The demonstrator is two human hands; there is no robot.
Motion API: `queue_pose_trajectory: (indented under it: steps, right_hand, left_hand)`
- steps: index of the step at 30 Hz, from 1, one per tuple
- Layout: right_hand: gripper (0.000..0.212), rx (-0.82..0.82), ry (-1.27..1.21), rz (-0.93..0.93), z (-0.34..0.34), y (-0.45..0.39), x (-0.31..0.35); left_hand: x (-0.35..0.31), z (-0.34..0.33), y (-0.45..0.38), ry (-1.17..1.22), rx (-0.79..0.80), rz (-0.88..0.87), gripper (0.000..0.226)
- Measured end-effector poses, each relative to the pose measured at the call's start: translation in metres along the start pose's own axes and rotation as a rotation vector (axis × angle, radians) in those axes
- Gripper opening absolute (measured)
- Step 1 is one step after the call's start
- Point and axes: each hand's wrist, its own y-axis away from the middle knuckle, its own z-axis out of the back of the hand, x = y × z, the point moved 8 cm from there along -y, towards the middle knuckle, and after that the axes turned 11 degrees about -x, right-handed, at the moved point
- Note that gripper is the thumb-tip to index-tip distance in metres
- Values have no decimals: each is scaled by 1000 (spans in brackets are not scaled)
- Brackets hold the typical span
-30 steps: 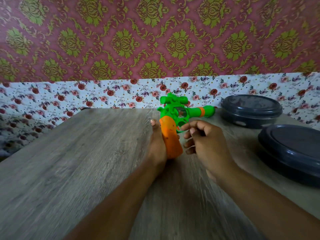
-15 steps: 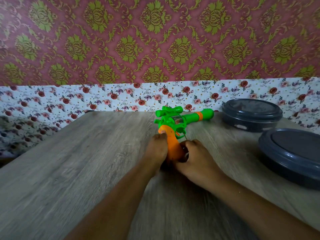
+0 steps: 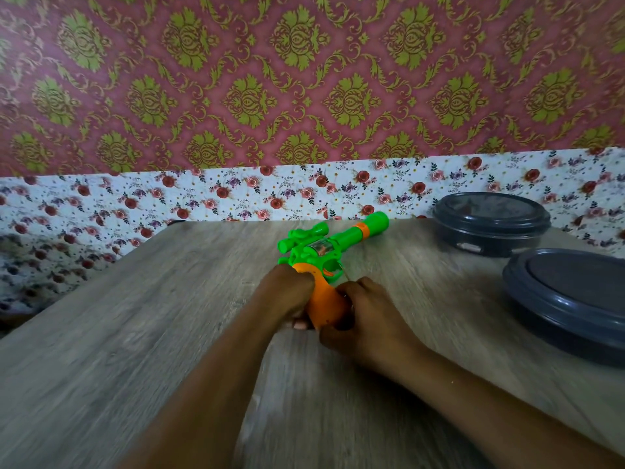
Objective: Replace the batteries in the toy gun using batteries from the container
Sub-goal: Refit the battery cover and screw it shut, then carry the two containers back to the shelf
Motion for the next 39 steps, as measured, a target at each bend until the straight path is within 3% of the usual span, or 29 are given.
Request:
queue_pose_trajectory:
  steps: [9,12,15,17,20,23,25,27,29,39]
  right_hand:
    - [70,57,-84,38,-2,1,0]
    - [46,80,-174,15,13,-2,-5]
    - [28,-93,-127,37,50,-11,-14]
    - [30,-168,-87,25,69,-13,-20]
    - [27,-129,17,25,78,-3,-36]
    - [27,-26,169,41,79,17,-54]
    - [37,8,270,30,78,27,-63]
    - [41,10,326,5,77,32,-69]
    - [45,24,339,2,71,34,-71]
    - [40,-7,309,-31,74,35,-77]
  left_hand:
    - [-5,19,-13,-340,-110,-182,19]
    - [-19,22,-4,-493,-255,-320,35]
    - [-38,15,12,-468,-321,-477,40]
    - [-52,2,28,-371,-293,-612,40]
    - [-60,-38,56,-330,-120,-807,41]
    - [-46,-78,81,-437,135,-911,49]
    - [-31,-91,84,-560,207,-915,68]
    - [-20,-96,78,-647,203,-920,95]
    - [-16,-96,73,-668,181,-916,104]
    - [-13,-98,74,-659,167,-934,75]
